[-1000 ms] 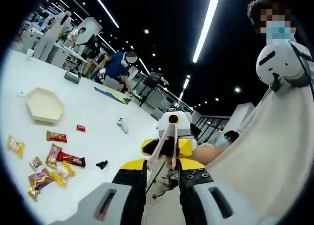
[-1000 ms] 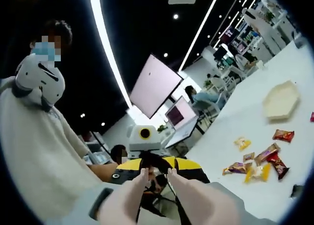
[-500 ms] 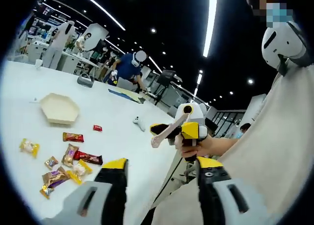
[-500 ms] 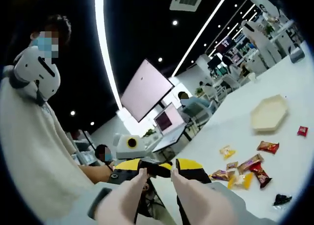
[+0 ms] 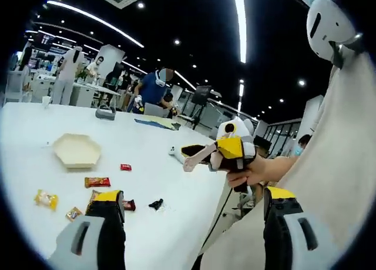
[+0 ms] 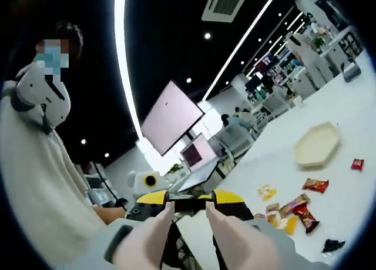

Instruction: Place the target food into the container with the food tongs after gripping and lifting it, then release it inside without dropping or visibly crushing the food.

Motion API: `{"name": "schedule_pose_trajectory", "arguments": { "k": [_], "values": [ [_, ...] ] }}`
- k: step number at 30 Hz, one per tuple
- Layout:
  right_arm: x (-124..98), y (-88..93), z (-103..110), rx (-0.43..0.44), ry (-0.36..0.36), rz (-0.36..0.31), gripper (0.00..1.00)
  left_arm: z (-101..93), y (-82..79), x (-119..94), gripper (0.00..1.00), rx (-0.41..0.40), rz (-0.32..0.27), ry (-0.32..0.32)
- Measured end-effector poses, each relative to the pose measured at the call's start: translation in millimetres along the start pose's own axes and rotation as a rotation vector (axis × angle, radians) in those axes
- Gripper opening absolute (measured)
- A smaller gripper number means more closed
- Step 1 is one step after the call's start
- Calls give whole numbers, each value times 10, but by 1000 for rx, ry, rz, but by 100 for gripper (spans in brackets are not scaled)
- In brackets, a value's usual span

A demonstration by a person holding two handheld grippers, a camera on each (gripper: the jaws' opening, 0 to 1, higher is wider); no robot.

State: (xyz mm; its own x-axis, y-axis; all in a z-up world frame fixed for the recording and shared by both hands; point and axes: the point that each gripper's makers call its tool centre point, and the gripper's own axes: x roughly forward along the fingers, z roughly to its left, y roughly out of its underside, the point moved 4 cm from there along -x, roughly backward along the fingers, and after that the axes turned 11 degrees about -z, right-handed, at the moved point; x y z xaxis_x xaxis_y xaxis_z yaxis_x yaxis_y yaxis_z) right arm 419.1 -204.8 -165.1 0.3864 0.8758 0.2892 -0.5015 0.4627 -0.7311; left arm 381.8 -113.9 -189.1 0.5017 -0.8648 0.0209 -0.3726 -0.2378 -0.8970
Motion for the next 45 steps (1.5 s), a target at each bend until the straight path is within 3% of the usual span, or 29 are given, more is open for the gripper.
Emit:
{"name": "schedule_pose_trajectory", "arguments": {
  "k": [4,8,10,11,13,18,21,24,25,26,27,28,29,30,31,32,33,34,38,40,41,42,43,45],
  "values": [
    [-6,6,-2,-20,7,8,29,49,-13,-12,99,53,-13,-6],
    [-8,13,2,-22,8,11,29,74,-24,-12,99,55,-17,-18],
    [-8,43,14,-29,14,20,29,67,-97,-11,99,5,-40,-7],
    [-6,44,19,-29,15,23,29,26,-171,-5,99,-29,-86,11],
    [0,32,46,-35,11,29,29,10,-264,-8,99,6,-120,-2],
    [-7,-23,42,-48,15,12,29,62,-358,44,98,117,-96,5],
    [-45,-79,75,-61,28,19,29,22,-435,97,99,146,-144,21],
    [-88,-146,119,-74,29,7,30,-33,-413,162,99,143,-105,59],
    [-110,-157,115,-78,33,4,30,32,-373,164,99,181,-58,10],
    [-124,-160,105,-82,37,3,30,-1,-316,177,99,179,7,16],
    [-135,-163,95,-84,43,4,30,29,-323,200,99,214,26,-22],
    [-144,-168,85,-86,50,7,30,76,-366,227,97,315,28,-69],
    [-164,-189,85,-94,59,6,30,43,-405,251,88,370,16,-51],
    [-168,-196,87,-96,60,4,30,-7,-526,290,82,421,-49,-47],
    [-179,-222,96,-98,62,-4,30,-33,-630,316,74,428,-119,-63],
    [-182,-229,97,-97,63,-7,30,-46,-678,328,63,438,-151,-60],
    [-185,-237,99,-97,64,-10,30,-60,-727,341,59,448,-183,-58],
    [-195,-272,99,-86,68,-24,30,-129,-828,368,61,456,-216,-15],
    [-184,-285,113,-109,71,-26,29,-103,-981,394,61,428,-252,-84],
    [-183,-301,123,-118,70,-40,29,-52,-1011,371,44,483,-258,-102],
    [-180,-310,123,-119,70,-47,29,-40,-986,350,25,477,-245,-94],
    [-181,-315,123,-120,71,-54,29,-58,-997,332,12,458,-279,-70],
    [-180,-326,119,-116,75,-65,29,-77,-1008,314,6,438,-312,-45],
    [-180,-332,122,-110,77,-67,29,-64,-979,239,10,421,-328,-50]
  ]
}}
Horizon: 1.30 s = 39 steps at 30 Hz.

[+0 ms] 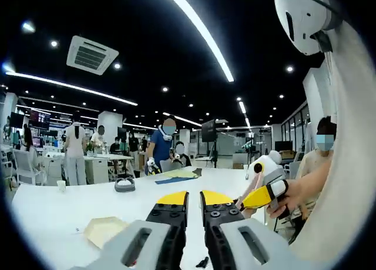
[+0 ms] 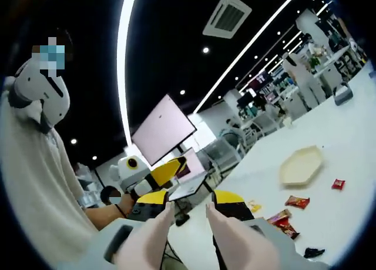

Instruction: Place the target food into the container with the food tongs after gripping and lifting it, then release it inside without dropping or visibly crushing the food.

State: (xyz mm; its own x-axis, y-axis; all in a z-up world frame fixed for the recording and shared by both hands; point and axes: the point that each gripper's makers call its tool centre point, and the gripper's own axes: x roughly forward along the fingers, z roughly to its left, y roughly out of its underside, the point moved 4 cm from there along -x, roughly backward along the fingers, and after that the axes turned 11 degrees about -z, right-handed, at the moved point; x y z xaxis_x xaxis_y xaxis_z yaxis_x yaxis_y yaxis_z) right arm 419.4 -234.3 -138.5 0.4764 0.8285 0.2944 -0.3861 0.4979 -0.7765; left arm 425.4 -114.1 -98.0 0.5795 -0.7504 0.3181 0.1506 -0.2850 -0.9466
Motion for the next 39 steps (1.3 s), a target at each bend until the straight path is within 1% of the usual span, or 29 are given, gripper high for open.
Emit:
{"name": "schedule_pose_trajectory", "arguments": {
  "k": [1,3,6,7,9,10,12,13,14,16,17,19,21,22,23,24,25,27,28,30,31,32,33,34,35,36,37,38,39],
  "values": [
    [0,-5,4,-1,-2,-1,29,-13,37,-32,10,5,20,18],
    [7,-13,13,-5,-5,-2,29,-49,118,-81,12,-17,90,31],
    [25,0,5,3,-8,7,29,-9,203,-132,20,-125,163,-40],
    [33,14,2,2,-9,12,29,-7,189,-137,23,-132,155,-41],
    [49,33,-4,6,-12,20,29,-22,135,-83,32,-81,121,-7],
    [58,38,-5,7,-14,22,29,-41,111,-79,34,-59,125,-30],
    [74,48,-4,11,-19,25,29,-12,29,-48,37,24,81,-39],
    [87,54,1,13,-22,29,29,-17,-6,-36,41,55,54,-41],
    [91,57,4,11,-24,31,29,-19,-63,-12,48,102,4,-51],
    [98,63,-2,11,-27,33,29,-26,-16,-1,55,56,41,-38],
    [99,64,-5,12,-28,34,29,-68,76,-21,52,-30,110,-26],
    [107,66,0,13,-29,36,29,-96,107,-23,51,-42,142,18],
    [105,72,-10,14,-28,39,29,-125,85,-14,58,-50,97,45],
    [100,77,-15,16,-26,40,29,-148,51,8,65,-51,56,64],
    [97,83,-20,18,-24,42,29,-204,6,32,70,-66,10,96],
    [92,89,-26,20,-22,44,29,-256,-42,46,73,-84,-30,149],
    [87,96,-33,22,-19,46,29,-274,-90,50,74,-103,-68,170],
    [77,113,-47,28,-15,50,29,-211,-200,59,75,-56,-144,131],
    [76,117,-49,29,-14,51,29,-193,-231,62,75,-37,-173,130],
    [75,133,-55,31,-11,60,29,-153,-188,65,73,-56,-119,118],
    [75,136,-55,31,-11,61,29,-142,-161,54,68,-66,-92,110],
    [81,143,-61,33,-11,64,29,-121,-155,52,61,-34,-70,115],
    [85,149,-67,34,-11,67,29,-157,-131,28,52,-54,-28,140],
    [88,151,-70,35,-11,69,30,-162,-120,26,38,-47,-13,146],
    [93,159,-82,36,-11,74,30,-138,-113,26,33,-13,25,123],
    [101,161,-87,37,-13,76,30,-157,-134,42,34,-1,12,146],
    [105,161,-88,38,-13,76,30,-160,-147,47,39,6,4,155],
    [121,165,-96,42,-15,77,30,-128,-191,78,43,10,-24,129],
    [131,170,-102,45,-15,78,30,-122,-234,98,47,5,-46,122]
  ]
}}
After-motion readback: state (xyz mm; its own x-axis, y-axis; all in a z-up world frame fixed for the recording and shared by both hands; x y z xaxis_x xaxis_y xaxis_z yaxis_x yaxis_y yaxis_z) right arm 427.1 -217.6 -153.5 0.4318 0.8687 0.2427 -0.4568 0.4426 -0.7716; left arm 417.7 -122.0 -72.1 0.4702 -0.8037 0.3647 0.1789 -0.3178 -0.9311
